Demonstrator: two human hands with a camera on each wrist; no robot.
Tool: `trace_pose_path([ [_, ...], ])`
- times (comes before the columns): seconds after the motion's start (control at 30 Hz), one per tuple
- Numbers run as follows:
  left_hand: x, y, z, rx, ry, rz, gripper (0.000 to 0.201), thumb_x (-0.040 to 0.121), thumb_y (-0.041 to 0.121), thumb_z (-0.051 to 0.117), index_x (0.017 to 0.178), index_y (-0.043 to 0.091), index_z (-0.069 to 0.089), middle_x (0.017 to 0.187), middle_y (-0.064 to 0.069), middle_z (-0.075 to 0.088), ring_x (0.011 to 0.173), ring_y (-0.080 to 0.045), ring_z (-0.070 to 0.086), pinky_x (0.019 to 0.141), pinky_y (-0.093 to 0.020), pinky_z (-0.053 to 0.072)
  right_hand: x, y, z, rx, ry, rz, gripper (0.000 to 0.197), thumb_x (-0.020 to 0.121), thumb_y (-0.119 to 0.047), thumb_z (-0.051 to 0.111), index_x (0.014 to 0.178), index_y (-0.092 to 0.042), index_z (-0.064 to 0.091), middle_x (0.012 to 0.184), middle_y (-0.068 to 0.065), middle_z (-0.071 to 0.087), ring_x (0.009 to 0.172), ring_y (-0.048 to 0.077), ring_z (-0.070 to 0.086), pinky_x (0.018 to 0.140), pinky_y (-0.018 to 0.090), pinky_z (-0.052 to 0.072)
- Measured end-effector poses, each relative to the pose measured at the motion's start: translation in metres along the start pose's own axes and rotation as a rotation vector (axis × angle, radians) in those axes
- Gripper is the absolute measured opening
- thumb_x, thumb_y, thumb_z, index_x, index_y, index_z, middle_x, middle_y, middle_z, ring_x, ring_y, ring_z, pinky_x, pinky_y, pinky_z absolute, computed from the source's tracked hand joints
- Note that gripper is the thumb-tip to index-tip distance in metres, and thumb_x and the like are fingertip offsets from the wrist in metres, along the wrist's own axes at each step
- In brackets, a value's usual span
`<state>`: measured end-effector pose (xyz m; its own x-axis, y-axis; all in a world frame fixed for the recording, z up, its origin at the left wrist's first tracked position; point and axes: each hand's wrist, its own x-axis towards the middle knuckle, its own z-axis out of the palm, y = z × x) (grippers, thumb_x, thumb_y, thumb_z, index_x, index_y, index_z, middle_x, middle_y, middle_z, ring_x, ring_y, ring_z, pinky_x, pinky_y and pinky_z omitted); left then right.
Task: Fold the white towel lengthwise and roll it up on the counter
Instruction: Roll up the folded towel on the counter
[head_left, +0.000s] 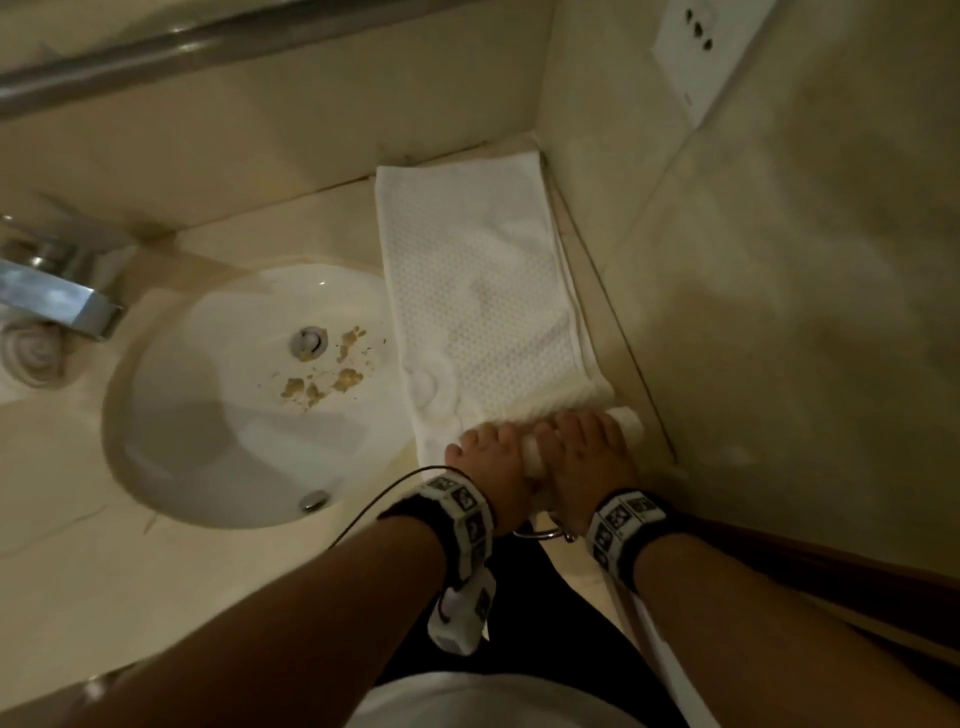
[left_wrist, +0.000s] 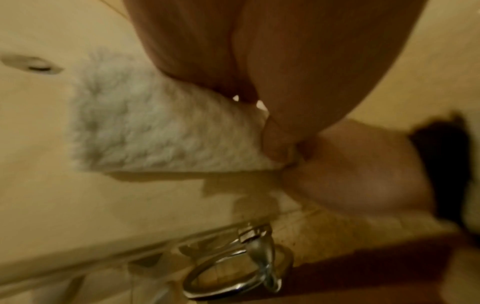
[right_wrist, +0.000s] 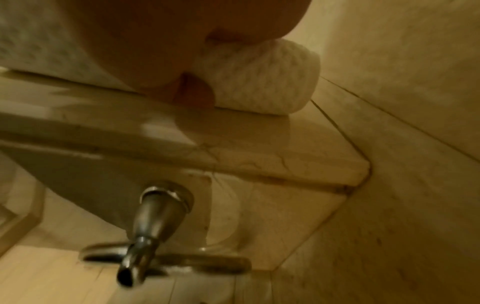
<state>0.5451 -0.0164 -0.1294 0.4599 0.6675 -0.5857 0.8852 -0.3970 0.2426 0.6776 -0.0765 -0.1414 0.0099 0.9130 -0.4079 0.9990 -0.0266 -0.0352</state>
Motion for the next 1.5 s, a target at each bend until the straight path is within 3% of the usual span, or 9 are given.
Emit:
trace_pose_path([
  [0.1,-0.018,-0.001,0.012,0.085,0.194,0.076,0.065,0.071,0.047,0.064,0.122,0.012,0.045,0.115,-0.011,0.049,0.1,-0.032,0.046,0.086,-0.046,0.035,0.015,-0.005,-0.016,-0.06,0.005,0.033,0.056,0.07,-0.039,0.062,0.123,-0.024,0.052,0.123,0.005,0.054,0.112,0.028,0.049,0.1,0.045,0.029],
  [0.2,-0.027,-0.003,0.023,0.134,0.221,0.089,0.091,0.051,0.044,0.067,0.13,0.006,0.045,0.12,-0.014,0.048,0.1,-0.032,0.042,0.09,-0.048,0.03,0.033,-0.003,-0.03,-0.064,-0.047,-0.018,0.051,0.079,-0.039,0.052,0.128,-0.026,0.046,0.132,0.004,0.049,0.121,0.027,0.045,0.103,0.044,0.029],
  [0.4,0.017,-0.025,-0.025,0.209,0.123,0.083,0.072,0.07,0.042,0.069,0.13,0.02,0.035,0.129,-0.007,0.04,0.114,-0.031,0.04,0.1,-0.045,0.035,0.047,0.003,-0.039,-0.037,0.068,-0.096,0.051,0.066,-0.031,0.058,0.115,-0.017,0.052,0.112,0.008,0.051,0.101,0.032,0.052,0.091,0.044,0.034],
  [0.53,0.048,-0.046,-0.049,0.147,0.014,0.112,0.089,0.074,0.056,0.071,0.142,0.016,0.03,0.146,-0.009,0.034,0.131,-0.032,0.035,0.112,-0.045,0.028,0.042,0.009,-0.018,-0.046,0.193,-0.131,0.074,0.057,-0.031,0.067,0.127,-0.016,0.047,0.124,0.015,0.05,0.106,0.036,0.049,0.099,0.05,0.032],
  [0.7,0.058,-0.046,-0.056,0.139,0.03,0.071,0.088,0.073,0.061,0.066,0.141,0.015,0.033,0.145,-0.007,0.039,0.13,-0.03,0.038,0.111,-0.044,0.029,0.068,0.012,-0.027,-0.084,0.07,-0.083,0.078,0.059,-0.039,0.069,0.131,-0.022,0.044,0.122,0.012,0.049,0.105,0.033,0.047,0.097,0.047,0.032],
  [0.83,0.026,-0.024,-0.04,0.204,0.203,-0.016,0.061,0.071,0.041,0.056,0.126,0.018,0.039,0.122,-0.004,0.044,0.106,-0.028,0.042,0.096,-0.045,0.037,0.082,0.012,-0.041,-0.099,0.016,-0.072,0.069,0.069,-0.045,0.065,0.132,-0.024,0.045,0.123,0.006,0.051,0.107,0.029,0.048,0.094,0.043,0.034],
  [0.97,0.018,-0.019,-0.027,0.219,0.212,-0.048,0.068,0.068,0.03,0.058,0.131,0.017,0.034,0.121,-0.005,0.039,0.105,-0.028,0.039,0.095,-0.045,0.035,0.092,0.01,-0.053,-0.062,-0.051,-0.077,0.073,0.066,-0.035,0.067,0.132,-0.024,0.038,0.13,0.005,0.044,0.118,0.028,0.041,0.097,0.042,0.031],
  [1.27,0.012,-0.021,-0.024,0.251,0.14,0.016,0.055,0.068,0.023,0.062,0.117,0.022,0.038,0.12,-0.004,0.042,0.106,-0.028,0.041,0.09,-0.044,0.036,0.056,0.001,-0.052,-0.054,-0.138,-0.014,0.079,0.075,-0.036,0.062,0.145,-0.021,0.03,0.139,0.005,0.042,0.123,0.028,0.042,0.102,0.045,0.031],
  [1.5,-0.011,-0.014,-0.009,0.265,0.025,0.102,0.075,0.067,0.036,0.075,0.129,0.018,0.037,0.131,-0.009,0.041,0.116,-0.033,0.041,0.095,-0.047,0.038,0.029,0.005,-0.044,-0.039,-0.258,-0.043,0.08,0.077,-0.041,0.059,0.147,-0.022,0.026,0.141,0.007,0.037,0.126,0.029,0.037,0.105,0.046,0.029],
])
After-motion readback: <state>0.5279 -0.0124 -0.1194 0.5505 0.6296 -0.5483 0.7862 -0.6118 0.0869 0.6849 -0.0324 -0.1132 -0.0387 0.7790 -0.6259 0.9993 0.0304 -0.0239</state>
